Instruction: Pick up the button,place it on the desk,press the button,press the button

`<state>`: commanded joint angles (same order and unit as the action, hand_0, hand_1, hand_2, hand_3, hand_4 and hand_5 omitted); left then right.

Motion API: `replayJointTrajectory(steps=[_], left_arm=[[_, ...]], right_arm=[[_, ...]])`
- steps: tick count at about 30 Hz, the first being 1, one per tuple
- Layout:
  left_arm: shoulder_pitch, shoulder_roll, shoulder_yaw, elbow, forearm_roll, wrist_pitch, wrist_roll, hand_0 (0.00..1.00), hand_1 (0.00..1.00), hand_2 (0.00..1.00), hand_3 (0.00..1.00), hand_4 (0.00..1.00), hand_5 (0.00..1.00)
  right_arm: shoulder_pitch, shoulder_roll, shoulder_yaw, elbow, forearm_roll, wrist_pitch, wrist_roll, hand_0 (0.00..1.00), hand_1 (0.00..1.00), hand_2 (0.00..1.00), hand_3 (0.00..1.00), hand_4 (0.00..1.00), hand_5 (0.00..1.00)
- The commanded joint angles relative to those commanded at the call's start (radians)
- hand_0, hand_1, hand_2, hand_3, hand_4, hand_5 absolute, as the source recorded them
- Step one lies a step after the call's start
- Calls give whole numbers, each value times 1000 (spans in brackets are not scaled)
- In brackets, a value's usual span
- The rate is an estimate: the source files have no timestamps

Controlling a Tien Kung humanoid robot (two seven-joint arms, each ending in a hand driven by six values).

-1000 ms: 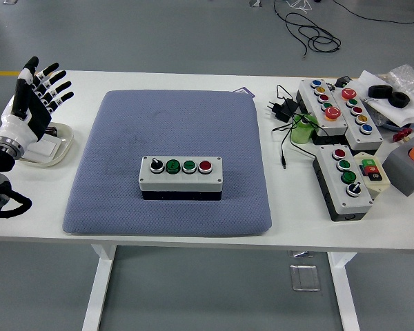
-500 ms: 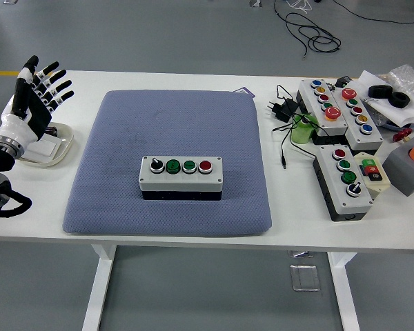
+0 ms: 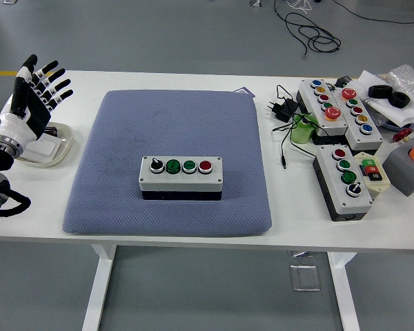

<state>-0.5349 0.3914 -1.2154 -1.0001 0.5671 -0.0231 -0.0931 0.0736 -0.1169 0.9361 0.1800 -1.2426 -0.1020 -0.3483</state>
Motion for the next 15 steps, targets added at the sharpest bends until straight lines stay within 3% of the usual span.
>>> replayJointTrajectory(steps=[15], left_arm=[[-1, 3, -3, -2, -1, -8, -2, 848, 897, 927, 901, 710, 998]], right_arm=[[0, 0, 7, 0, -7, 0, -1, 655, 474, 619, 563, 302, 228]])
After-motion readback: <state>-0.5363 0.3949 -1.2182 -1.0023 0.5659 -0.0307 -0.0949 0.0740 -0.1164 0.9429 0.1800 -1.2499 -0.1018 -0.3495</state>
